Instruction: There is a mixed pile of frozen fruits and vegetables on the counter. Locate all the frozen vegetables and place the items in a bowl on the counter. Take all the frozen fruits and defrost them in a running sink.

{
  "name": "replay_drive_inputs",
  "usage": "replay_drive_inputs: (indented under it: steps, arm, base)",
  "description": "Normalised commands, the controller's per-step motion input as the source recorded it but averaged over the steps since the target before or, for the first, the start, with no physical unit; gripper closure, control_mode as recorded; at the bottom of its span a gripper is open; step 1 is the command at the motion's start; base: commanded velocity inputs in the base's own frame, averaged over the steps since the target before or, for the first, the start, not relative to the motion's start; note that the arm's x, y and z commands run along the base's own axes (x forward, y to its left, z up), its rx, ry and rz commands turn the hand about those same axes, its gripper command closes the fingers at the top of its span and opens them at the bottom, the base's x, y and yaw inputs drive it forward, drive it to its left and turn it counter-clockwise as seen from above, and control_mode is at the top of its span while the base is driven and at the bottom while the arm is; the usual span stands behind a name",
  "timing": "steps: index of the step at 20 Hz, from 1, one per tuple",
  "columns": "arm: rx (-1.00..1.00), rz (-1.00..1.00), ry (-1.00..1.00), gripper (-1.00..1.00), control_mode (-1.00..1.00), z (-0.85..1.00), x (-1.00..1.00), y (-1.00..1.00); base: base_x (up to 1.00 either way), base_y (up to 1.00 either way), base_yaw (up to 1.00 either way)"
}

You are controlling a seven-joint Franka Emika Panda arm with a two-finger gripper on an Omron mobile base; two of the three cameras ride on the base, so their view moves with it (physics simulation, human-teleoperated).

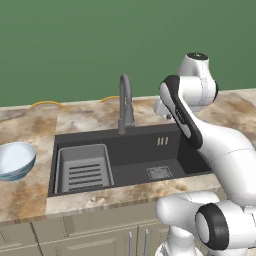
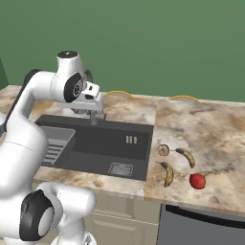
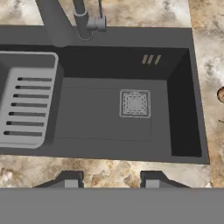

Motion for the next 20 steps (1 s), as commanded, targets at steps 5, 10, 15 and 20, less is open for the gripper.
replay_drive_inputs:
  steps: [5,10,15,20]
  arm:
    - [0.0,0.0,0.0,-1.0,-1.0,-0.02,-0.04,-0.19]
    - [0.0,-0.05,0.02,-1.0,-1.0,-0.13,0.01,-0.62]
    - [0.0,-0.07,0.04,-1.0,-1.0,-0.19,0.06,-0.62]
    - [-0.01,-0.02,0.06,-1.0,-1.0,-0.21,0.39,-0.54]
  base:
    - [0.0,0.0,0.0]
    - [0.0,0.0,0.0]
    - [0.0,0.0,0.0]
    - [0.0,0.0,0.0]
